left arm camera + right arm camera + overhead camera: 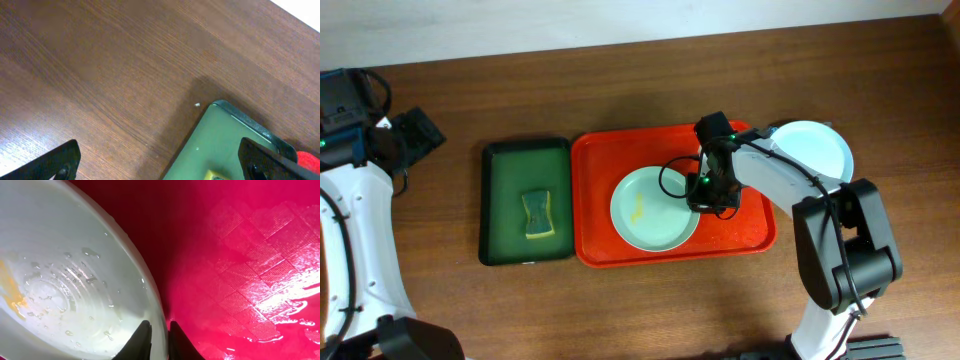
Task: Clean dirty plates on tray and stack at the side
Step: 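Hold the pale green plate rim with the right gripper in the tray center, then grasp the sponge with the left gripper and carry it toward the plate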
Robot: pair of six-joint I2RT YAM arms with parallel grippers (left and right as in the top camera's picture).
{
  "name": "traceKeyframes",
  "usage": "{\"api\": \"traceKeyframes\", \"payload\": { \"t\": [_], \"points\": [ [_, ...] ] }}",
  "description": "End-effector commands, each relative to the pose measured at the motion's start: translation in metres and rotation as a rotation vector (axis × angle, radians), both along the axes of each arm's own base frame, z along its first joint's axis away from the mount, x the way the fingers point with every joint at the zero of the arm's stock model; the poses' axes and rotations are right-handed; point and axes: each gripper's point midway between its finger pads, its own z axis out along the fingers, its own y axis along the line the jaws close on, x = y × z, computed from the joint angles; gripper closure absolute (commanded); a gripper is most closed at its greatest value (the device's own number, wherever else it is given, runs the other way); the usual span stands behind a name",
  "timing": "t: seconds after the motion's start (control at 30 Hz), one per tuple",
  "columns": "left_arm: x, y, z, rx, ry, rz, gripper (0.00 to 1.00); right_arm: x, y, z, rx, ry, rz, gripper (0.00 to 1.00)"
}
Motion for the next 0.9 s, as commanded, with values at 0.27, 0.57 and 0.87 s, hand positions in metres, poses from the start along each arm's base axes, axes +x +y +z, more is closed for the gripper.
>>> {"api": "traceKeyframes", "payload": {
  "t": [0.27, 0.57, 0.87],
  "points": [
    [-0.004, -0.070, -0.003, -0.360, -0.010, -0.182, 0.01, 0.007, 0.004, 0.010, 0.012, -0.039, 0.011, 0.85],
    [-0.053, -0.096, -0.033, -0.368, 0.236, -0.253, 0.13, 0.007, 0.004, 0.010, 0.012, -0.039, 0.011, 0.84],
    [-0.068, -0.148, -0.077, -0.214, 0.382, -0.405, 0.12, 0.007, 0.004, 0.010, 0.012, -0.039, 0.011, 0.84]
  ]
}}
